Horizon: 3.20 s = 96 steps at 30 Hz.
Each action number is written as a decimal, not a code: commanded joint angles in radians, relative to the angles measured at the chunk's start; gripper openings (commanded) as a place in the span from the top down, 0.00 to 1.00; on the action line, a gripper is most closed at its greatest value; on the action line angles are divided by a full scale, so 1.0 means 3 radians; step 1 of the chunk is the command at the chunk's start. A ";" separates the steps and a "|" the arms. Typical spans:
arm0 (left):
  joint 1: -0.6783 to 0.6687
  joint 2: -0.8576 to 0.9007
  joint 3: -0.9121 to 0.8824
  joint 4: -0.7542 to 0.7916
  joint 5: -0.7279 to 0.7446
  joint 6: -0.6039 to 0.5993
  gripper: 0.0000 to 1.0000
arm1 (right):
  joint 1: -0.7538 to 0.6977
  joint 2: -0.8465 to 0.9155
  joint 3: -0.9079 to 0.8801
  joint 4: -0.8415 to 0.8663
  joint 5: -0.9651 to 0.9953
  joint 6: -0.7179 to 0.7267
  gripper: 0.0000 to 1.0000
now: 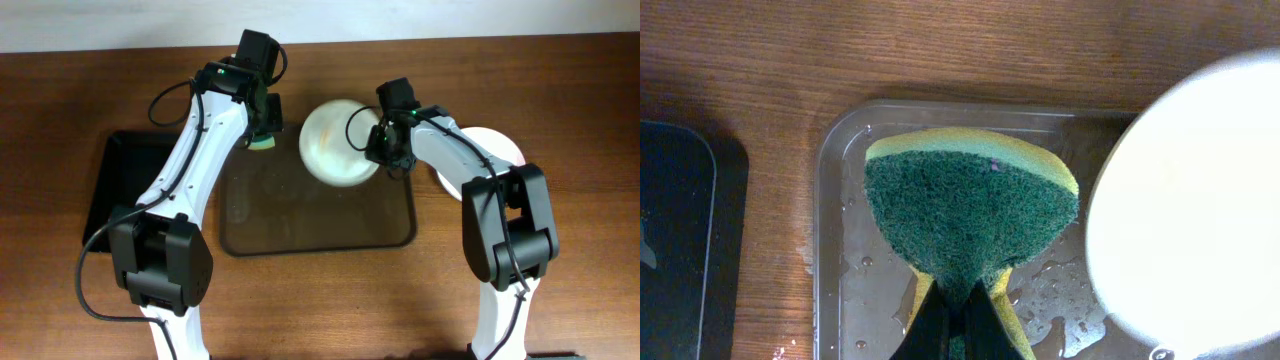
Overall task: Clean dirty plates on tray and stack at the side
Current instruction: 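Grasp the rim of the last white plate on the tray with the right gripper, then scrub the held plate with the sponge in the left gripper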
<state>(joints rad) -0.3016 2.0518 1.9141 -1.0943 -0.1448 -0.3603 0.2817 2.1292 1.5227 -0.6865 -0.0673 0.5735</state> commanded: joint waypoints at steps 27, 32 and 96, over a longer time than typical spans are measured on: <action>-0.0411 0.0013 -0.1320 0.1610 0.1198 0.1124 1.00 | 0.0045 0.0081 0.0100 -0.0128 -0.0687 -0.0640 0.96; -0.0431 0.0184 -0.1320 0.1780 0.1193 0.1073 0.99 | 0.0089 0.0081 0.0100 -0.0128 -0.0623 -0.0640 0.96; -0.0253 0.0811 0.0202 -0.0529 0.0760 0.0479 0.99 | 0.0235 0.0081 0.0023 -0.0151 -0.0409 -0.0579 0.96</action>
<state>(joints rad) -0.3786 2.2898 2.0243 -1.2861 0.0280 -0.2035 0.3595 2.1368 1.5406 -0.7284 -0.2481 0.4099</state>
